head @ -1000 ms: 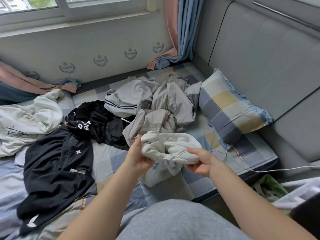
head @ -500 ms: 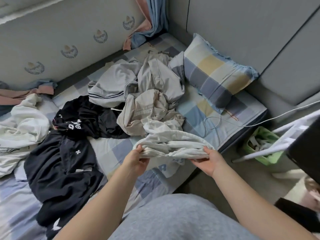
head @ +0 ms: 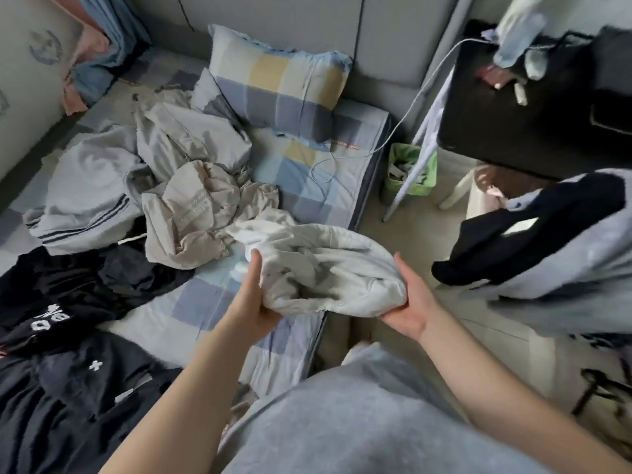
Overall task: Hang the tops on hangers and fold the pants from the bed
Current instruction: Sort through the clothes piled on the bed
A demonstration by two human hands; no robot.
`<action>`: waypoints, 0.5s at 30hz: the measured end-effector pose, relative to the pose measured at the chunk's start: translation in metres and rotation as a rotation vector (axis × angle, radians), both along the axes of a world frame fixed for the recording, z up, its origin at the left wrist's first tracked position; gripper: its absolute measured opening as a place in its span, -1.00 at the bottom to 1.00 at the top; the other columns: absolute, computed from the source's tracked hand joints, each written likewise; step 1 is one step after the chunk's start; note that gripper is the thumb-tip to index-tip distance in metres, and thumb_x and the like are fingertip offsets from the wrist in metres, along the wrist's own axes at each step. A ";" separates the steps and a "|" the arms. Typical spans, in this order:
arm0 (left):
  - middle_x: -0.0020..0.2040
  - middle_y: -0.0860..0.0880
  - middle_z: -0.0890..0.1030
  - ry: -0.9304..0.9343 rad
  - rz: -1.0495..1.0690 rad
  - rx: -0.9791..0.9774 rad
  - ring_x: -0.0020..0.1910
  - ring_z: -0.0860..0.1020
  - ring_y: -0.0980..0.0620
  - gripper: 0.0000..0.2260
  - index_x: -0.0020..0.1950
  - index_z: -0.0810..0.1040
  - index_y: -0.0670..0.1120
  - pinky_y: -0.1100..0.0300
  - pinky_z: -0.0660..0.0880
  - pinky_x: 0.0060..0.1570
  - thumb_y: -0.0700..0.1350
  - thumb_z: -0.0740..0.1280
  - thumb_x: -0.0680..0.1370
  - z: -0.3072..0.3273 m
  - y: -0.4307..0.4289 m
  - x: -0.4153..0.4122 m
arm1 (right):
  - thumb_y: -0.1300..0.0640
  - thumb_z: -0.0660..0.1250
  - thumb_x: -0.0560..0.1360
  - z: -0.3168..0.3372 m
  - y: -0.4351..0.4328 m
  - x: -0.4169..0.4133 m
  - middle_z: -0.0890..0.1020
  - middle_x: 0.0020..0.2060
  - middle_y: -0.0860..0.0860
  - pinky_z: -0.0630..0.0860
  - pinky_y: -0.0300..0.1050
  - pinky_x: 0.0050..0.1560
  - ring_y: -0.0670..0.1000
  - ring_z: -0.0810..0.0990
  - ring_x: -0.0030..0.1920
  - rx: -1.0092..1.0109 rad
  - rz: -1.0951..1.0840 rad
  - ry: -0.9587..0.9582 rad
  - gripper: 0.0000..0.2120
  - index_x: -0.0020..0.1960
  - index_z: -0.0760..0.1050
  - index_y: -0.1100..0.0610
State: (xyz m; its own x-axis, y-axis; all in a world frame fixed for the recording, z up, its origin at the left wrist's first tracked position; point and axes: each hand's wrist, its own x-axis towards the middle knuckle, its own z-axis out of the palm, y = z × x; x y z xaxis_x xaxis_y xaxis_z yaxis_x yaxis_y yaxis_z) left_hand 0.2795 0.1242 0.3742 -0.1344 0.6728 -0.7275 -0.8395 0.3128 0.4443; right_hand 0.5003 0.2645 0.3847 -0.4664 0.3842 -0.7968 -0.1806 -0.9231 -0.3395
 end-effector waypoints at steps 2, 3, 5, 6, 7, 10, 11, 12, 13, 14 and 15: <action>0.17 -0.23 0.65 0.035 -0.211 -0.022 0.08 0.66 -0.16 -0.44 0.33 0.54 -0.22 -0.02 0.63 0.05 0.12 0.45 0.48 0.000 -0.002 0.018 | -0.08 0.27 0.59 0.008 -0.013 0.028 0.64 0.21 0.25 0.57 0.14 0.13 0.22 0.65 0.18 0.049 0.023 -0.034 -0.52 0.32 0.54 0.26; 0.10 -0.24 0.66 0.058 -0.310 -0.047 -0.03 0.68 -0.13 -0.47 0.31 0.54 -0.27 0.04 0.65 -0.07 -0.02 0.50 0.44 0.001 -0.001 0.028 | -0.03 0.31 0.56 0.012 -0.019 0.041 0.65 0.18 0.26 0.62 0.11 0.04 0.23 0.67 0.14 0.066 0.016 -0.066 -0.54 0.33 0.52 0.25; 0.03 -0.26 0.65 0.089 -0.447 -0.098 -0.15 0.67 -0.11 -0.49 0.25 0.56 -0.33 0.10 0.64 -0.19 -0.13 0.50 0.37 0.001 0.007 0.047 | 0.06 0.33 0.53 0.018 -0.030 0.068 0.65 0.15 0.29 0.64 0.11 -0.04 0.25 0.68 0.11 0.092 -0.029 -0.135 -0.55 0.34 0.48 0.27; 0.04 -0.27 0.64 0.090 -0.485 -0.103 -0.14 0.67 -0.12 -0.50 0.23 0.58 -0.33 0.10 0.65 -0.19 -0.13 0.49 0.36 0.001 0.013 0.056 | 0.10 0.31 0.53 0.021 -0.035 0.080 0.65 0.15 0.31 0.63 0.15 0.00 0.27 0.67 0.11 0.100 -0.061 -0.165 -0.56 0.34 0.47 0.29; 0.06 -0.28 0.65 0.084 -0.514 -0.098 -0.12 0.67 -0.13 -0.52 0.22 0.58 -0.32 0.10 0.65 -0.16 -0.13 0.49 0.36 0.000 0.020 0.066 | 0.13 0.28 0.54 0.025 -0.039 0.093 0.64 0.15 0.33 0.61 0.20 0.08 0.30 0.66 0.13 0.109 -0.102 -0.198 -0.58 0.34 0.46 0.31; 0.13 -0.27 0.66 0.071 -0.623 -0.061 0.02 0.67 -0.19 -0.52 0.27 0.58 -0.28 0.02 0.64 0.01 -0.08 0.48 0.42 0.001 0.048 0.104 | 0.16 0.20 0.58 0.034 -0.050 0.140 0.62 0.18 0.34 0.49 0.26 0.28 0.31 0.62 0.18 0.124 -0.263 -0.280 -0.63 0.32 0.48 0.31; 0.16 -0.28 0.65 0.087 -0.676 -0.053 0.10 0.65 -0.23 -0.51 0.30 0.56 -0.27 -0.03 0.61 0.11 -0.05 0.48 0.44 0.001 0.058 0.120 | 0.16 0.18 0.59 0.038 -0.056 0.157 0.64 0.13 0.31 0.54 0.20 0.20 0.27 0.65 0.11 0.123 -0.314 -0.309 -0.66 0.27 0.51 0.30; 0.18 -0.28 0.65 0.120 -0.725 -0.052 0.15 0.64 -0.25 -0.50 0.32 0.55 -0.25 -0.07 0.59 0.15 -0.03 0.48 0.46 0.002 0.067 0.138 | 0.17 0.17 0.59 0.041 -0.061 0.174 0.68 0.02 0.27 0.57 0.11 0.06 0.24 0.67 0.00 0.122 -0.368 -0.342 -0.70 0.19 0.55 0.30; 0.16 -0.27 0.66 0.165 -0.763 -0.053 0.15 0.64 -0.25 -0.53 0.32 0.54 -0.23 -0.08 0.61 0.12 -0.01 0.47 0.49 0.004 0.077 0.158 | 0.19 0.18 0.59 0.043 -0.068 0.192 0.69 -0.11 0.24 0.58 0.05 -0.06 0.20 0.66 -0.11 0.114 -0.437 -0.368 -0.76 0.09 0.56 0.29; 0.12 -0.26 0.68 0.214 -0.790 -0.052 0.09 0.67 -0.23 -0.57 0.31 0.53 -0.21 -0.07 0.64 0.02 -0.01 0.46 0.53 0.007 0.087 0.179 | 0.21 0.20 0.58 0.044 -0.074 0.210 0.68 -0.23 0.20 0.58 0.01 -0.13 0.18 0.64 -0.19 0.104 -0.515 -0.388 -0.82 0.01 0.55 0.28; 0.07 -0.23 0.70 0.256 -0.811 -0.044 0.01 0.70 -0.20 -0.61 0.28 0.53 -0.19 -0.04 0.65 -0.08 -0.01 0.44 0.55 0.010 0.095 0.201 | 0.24 0.21 0.58 0.046 -0.081 0.229 0.67 -0.31 0.17 0.57 0.00 -0.17 0.15 0.63 -0.24 0.097 -0.590 -0.411 -0.86 -0.03 0.52 0.26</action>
State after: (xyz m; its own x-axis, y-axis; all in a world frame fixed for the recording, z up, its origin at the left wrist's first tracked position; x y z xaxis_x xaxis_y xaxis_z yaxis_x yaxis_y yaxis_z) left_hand 0.4809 0.2192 0.3838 0.2129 0.6037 -0.7682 -0.2237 0.7955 0.5632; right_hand 0.7292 0.1836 0.4304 0.1702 0.5576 -0.8125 -0.4797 -0.6734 -0.5626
